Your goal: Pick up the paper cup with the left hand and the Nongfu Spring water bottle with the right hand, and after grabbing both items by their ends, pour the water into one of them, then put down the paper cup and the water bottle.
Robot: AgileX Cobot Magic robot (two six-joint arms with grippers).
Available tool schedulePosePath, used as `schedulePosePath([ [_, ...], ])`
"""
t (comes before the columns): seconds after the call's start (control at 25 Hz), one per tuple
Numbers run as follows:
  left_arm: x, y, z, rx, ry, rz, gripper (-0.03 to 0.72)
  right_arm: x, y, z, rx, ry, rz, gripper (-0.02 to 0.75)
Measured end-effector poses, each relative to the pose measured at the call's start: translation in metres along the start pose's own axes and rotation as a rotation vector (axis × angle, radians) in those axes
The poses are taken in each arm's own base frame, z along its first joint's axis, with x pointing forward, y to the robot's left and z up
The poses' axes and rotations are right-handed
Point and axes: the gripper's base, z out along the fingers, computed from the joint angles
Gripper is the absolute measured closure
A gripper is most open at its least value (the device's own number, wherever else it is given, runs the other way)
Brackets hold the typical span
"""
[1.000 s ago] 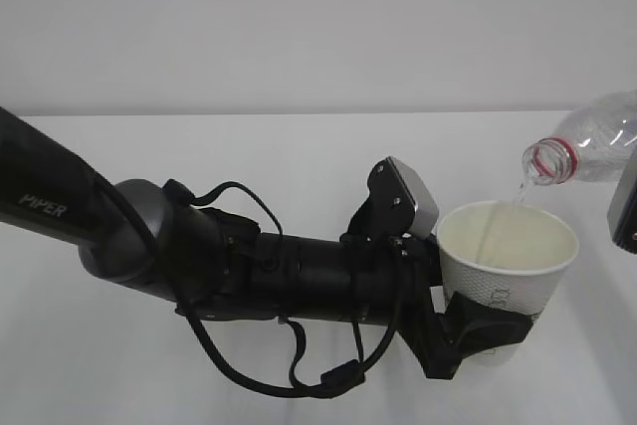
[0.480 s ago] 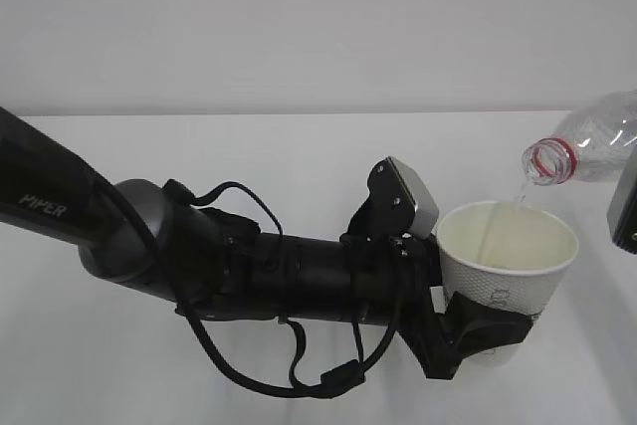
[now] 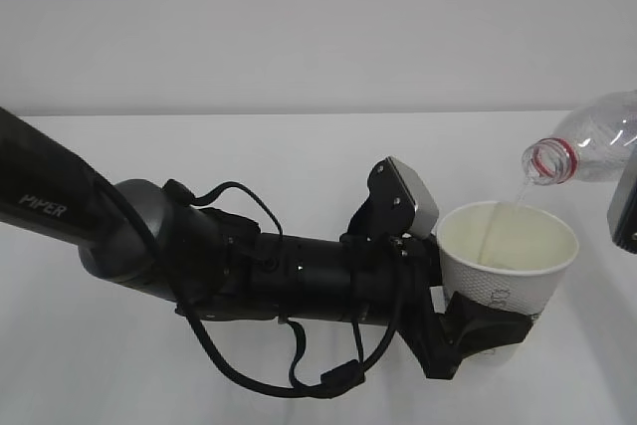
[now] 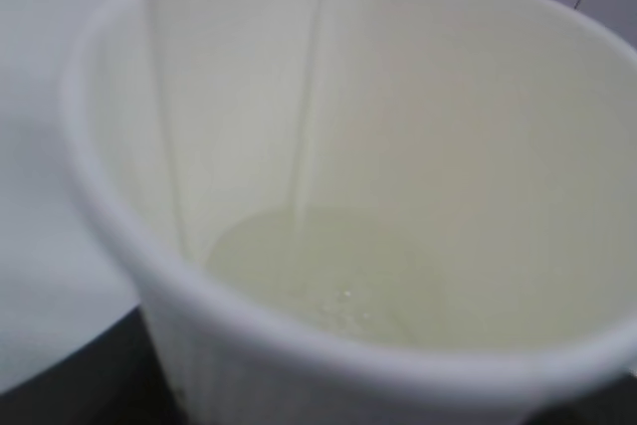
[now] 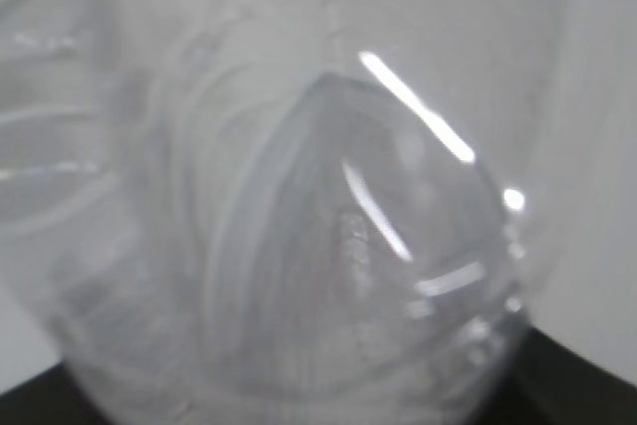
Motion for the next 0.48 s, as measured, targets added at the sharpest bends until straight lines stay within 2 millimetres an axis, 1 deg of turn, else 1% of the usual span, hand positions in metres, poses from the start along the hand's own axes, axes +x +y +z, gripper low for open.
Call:
schedulePosePath([
  [0.48, 0.0, 0.0, 0.0, 0.0, 0.0, 0.0, 0.176, 0.0, 0.0, 0.0, 0.0, 0.0, 0.0, 0.276],
])
